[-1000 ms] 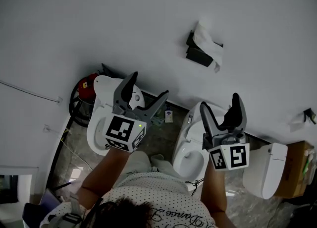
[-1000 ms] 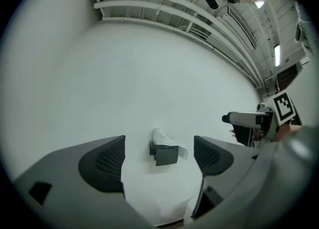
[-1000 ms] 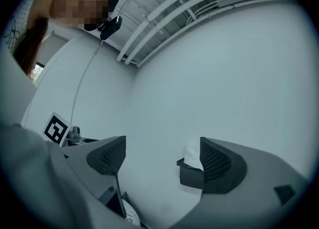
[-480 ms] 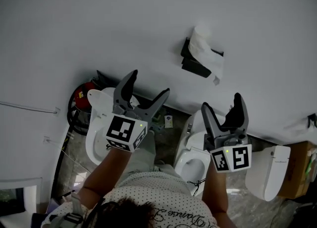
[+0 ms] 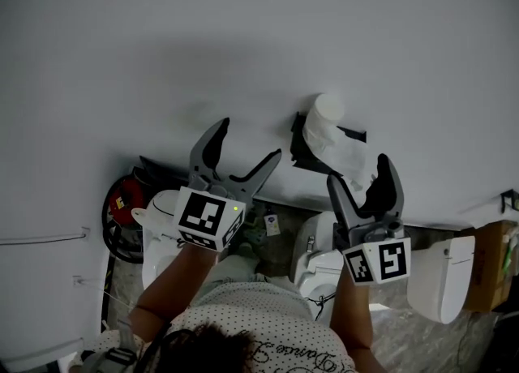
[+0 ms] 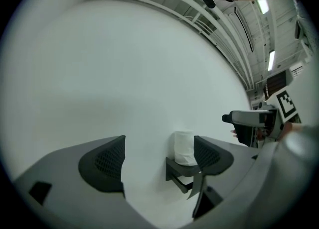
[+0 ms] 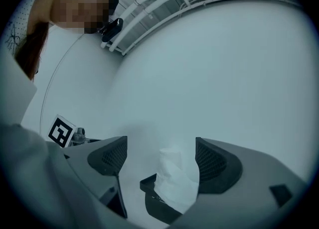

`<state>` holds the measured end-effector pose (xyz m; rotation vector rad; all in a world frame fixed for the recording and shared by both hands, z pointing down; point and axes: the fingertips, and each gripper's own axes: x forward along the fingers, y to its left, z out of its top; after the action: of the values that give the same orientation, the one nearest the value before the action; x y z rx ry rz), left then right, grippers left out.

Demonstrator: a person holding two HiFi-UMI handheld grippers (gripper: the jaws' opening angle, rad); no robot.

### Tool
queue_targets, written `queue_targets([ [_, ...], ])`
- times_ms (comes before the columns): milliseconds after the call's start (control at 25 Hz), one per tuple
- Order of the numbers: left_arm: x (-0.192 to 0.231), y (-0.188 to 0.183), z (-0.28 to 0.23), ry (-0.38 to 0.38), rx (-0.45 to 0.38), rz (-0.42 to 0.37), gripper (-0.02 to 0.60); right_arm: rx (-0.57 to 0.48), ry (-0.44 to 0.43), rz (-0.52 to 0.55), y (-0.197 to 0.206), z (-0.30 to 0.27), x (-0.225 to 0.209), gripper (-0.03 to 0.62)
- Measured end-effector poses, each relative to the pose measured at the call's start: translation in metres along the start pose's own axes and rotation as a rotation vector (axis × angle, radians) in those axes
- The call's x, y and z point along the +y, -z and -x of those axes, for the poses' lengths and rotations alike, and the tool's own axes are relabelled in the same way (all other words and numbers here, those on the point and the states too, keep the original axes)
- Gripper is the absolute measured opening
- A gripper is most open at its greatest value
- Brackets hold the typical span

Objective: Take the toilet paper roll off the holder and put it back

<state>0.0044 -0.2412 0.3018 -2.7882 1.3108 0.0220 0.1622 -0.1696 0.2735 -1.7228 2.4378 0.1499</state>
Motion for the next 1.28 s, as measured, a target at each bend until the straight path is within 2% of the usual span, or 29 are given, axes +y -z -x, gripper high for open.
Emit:
queue_targets([
  [160,0.018,0.012,-0.029,0.022,0.015,0.011,0.413,0.039,0.019,-0.017,0.018,-0.025,-0.015,0.44],
  [320,0.02,0.019,-0.044,0.025,0.027,0.014,0.413,0.048,-0.008,-0.036,0.021,-0.038,-0.025,0.443],
  [440,0.023,0.014,-0.046,0.01,0.024,0.016,0.413,0.065,-0.04,-0.024,0.017,-0.045,-0.022,0.43],
  [680,0.033,0.011,-0.053,-0.03,0.035,0.022,0.413,0.121,-0.094,-0.032,0.023,-0.068,-0.023,0.443],
  [920,0.036,0.012,-0.063,-0.052,0.046,0.024,0.413,0.217,-0.141,-0.058,0.038,-0.083,-0.027,0.454],
  [1080,0.041,0.015,-0.055,-0.063,0.046,0.028,0.413,0.308,-0.178,-0.084,0.053,-0.09,-0.011,0.454],
  [1280,0.046,0.018,-0.046,-0.072,0.041,0.025,0.413,0.365,-0.187,-0.078,0.065,-0.095,0.0,0.454],
])
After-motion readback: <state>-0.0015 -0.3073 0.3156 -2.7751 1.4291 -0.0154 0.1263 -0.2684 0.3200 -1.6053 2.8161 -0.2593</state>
